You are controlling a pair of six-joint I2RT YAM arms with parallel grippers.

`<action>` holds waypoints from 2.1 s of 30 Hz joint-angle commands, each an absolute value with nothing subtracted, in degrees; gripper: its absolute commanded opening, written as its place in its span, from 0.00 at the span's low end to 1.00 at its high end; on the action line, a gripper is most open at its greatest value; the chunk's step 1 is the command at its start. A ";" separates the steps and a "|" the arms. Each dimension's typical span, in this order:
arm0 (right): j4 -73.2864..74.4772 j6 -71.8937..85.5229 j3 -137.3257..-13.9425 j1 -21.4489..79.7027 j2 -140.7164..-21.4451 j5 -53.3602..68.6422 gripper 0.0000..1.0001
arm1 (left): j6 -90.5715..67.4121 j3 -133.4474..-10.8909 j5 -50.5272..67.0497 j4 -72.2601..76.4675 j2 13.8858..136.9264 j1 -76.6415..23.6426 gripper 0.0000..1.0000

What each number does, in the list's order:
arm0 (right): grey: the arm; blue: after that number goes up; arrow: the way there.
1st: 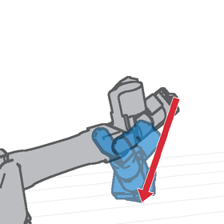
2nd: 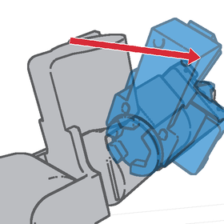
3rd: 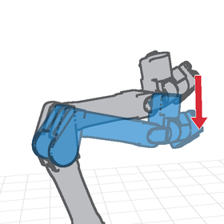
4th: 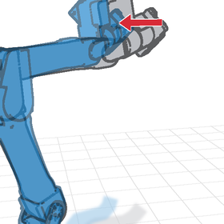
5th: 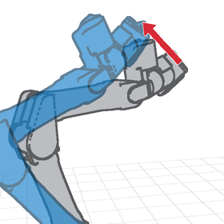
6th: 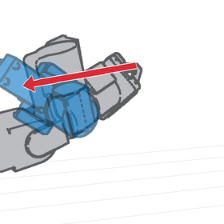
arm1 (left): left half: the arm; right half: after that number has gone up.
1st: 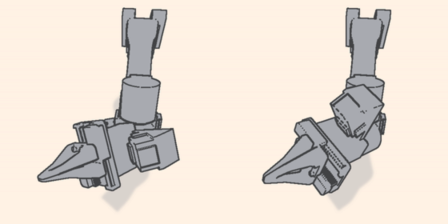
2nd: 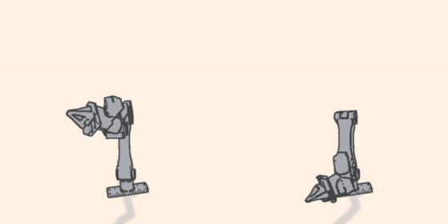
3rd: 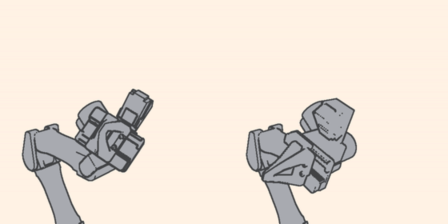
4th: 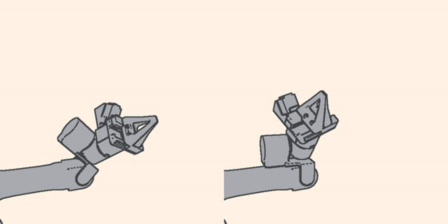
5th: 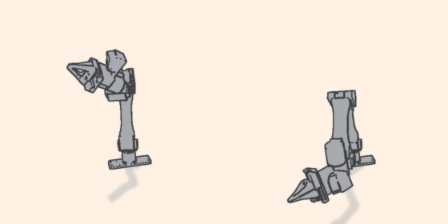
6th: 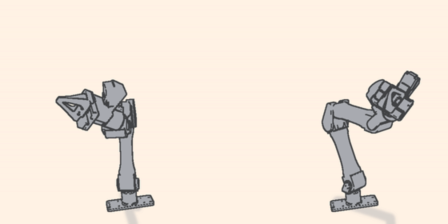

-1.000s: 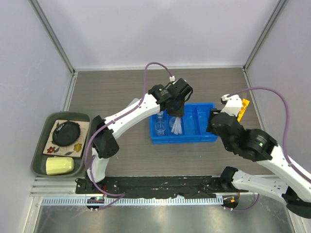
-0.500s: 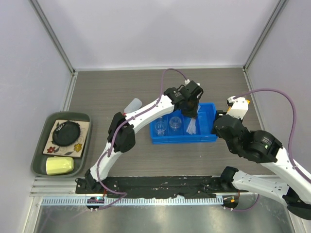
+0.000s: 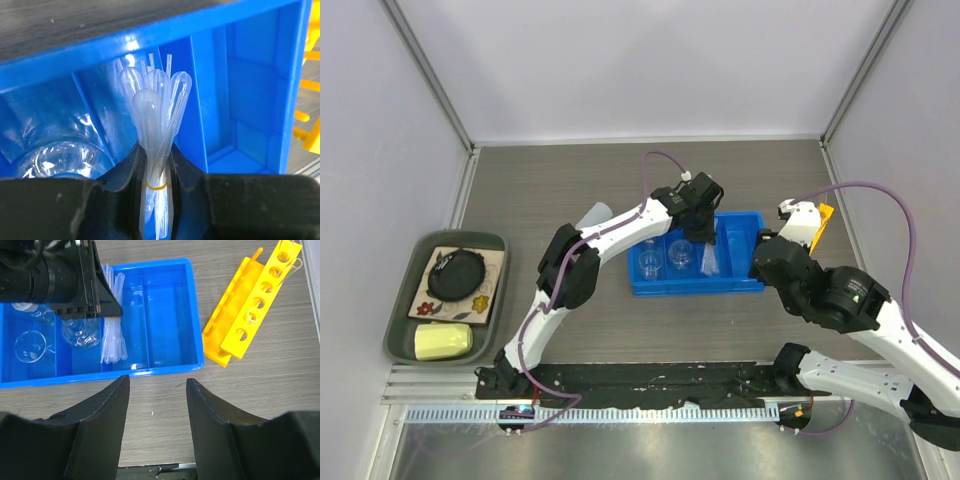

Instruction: Organize the chemistry lab equipment

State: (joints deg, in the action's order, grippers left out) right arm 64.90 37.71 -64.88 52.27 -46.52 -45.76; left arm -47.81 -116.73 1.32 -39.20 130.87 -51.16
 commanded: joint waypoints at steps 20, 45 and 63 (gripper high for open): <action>61.44 38.06 -63.46 52.21 -46.06 -43.86 0.54 | -55.20 -110.39 3.60 -29.62 128.41 -50.01 0.43; 54.15 34.11 -65.13 52.29 -51.76 -40.79 0.54 | -43.42 -122.43 -2.80 -51.76 114.79 -50.02 0.50; 42.63 33.40 -67.58 58.35 -64.33 -34.36 0.54 | -29.81 -102.40 -4.48 -60.45 99.67 -30.59 0.65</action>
State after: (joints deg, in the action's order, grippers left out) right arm 47.07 33.67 -64.29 55.44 -62.02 -34.52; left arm -37.23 -103.46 -4.49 -57.43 102.26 -33.61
